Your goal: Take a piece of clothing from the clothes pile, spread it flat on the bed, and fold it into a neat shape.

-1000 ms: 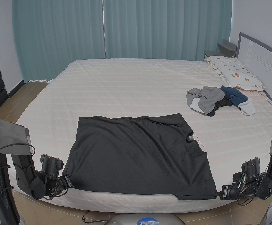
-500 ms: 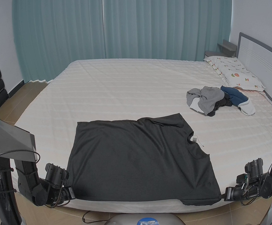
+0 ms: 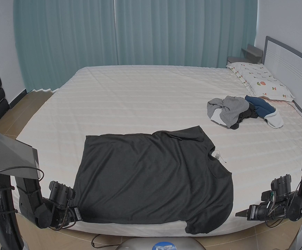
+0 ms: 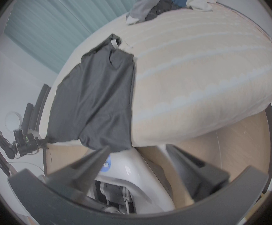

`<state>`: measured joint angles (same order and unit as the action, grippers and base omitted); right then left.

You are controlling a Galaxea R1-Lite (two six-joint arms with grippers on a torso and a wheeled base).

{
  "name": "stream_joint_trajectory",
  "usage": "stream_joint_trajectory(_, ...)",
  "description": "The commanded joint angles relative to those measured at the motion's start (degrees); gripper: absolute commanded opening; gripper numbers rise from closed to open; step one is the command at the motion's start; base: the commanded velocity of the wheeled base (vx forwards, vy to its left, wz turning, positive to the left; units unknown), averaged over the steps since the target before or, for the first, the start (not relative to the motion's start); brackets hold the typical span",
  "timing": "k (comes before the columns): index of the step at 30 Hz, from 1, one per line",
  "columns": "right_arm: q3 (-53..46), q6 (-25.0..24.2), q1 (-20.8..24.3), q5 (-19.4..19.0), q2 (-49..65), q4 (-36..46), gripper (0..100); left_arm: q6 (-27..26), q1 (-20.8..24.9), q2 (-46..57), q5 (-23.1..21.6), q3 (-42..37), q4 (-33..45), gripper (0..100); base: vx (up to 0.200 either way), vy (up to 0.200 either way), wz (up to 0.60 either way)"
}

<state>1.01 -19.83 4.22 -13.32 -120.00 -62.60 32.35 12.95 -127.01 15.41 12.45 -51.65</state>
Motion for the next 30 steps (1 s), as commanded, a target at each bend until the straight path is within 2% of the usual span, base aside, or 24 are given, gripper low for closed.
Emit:
stream_joint_trajectory(1, -0.2, -1.4, -0.6, -0.2, 1.4, -3.2, 100, 0.2, 0.1, 0.5, -0.1, 0.6, -0.2, 100, 0.0, 0.0, 0.0)
stream_joint_trajectory(4, 1.2, -5.1, -0.2, -0.2, 3.2, -5.6, 100, 0.2, 0.1, 1.8, -0.1, 0.6, -1.7, 100, 0.0, 0.0, 0.0)
stream_joint_trajectory(7, 4.3, -11.6, 1.0, -0.3, 4.1, -7.1, 100, 0.0, -0.4, 4.7, -0.6, 0.0, -4.2, 100, 0.0, 0.0, 0.0)
stream_joint_trajectory(15, 8.7, -28.4, 5.3, -0.7, 2.1, -10.7, 100, 0.4, -3.2, 6.5, -3.8, 1.2, -4.6, 100, 0.0, 0.0, 0.0)
stream_joint_trajectory(20, 8.0, -31.8, 5.4, -0.7, -1.1, -15.7, 100, 0.6, -6.4, 6.3, -8.2, 1.8, -4.7, 100, 0.0, 0.16, 0.0)
stream_joint_trajectory(25, 7.1, -36.2, 5.3, -0.7, -3.6, -21.1, 100, 0.6, -6.9, 6.3, -8.9, 2.2, -4.7, 100, 0.0, 0.2, 0.0)
stream_joint_trajectory(28, 6.0, -36.9, 5.4, -0.7, -4.1, -23.4, 100, 0.8, -7.0, 6.3, -8.9, 2.2, -4.7, 100, 0.0, 0.2, 0.0)
stream_joint_trajectory(30, 5.8, -36.9, 5.4, -0.7, -4.1, -23.8, 100, 0.8, -7.0, 6.3, -8.9, 2.3, -4.7, 100, 0.0, 0.0, 0.0)
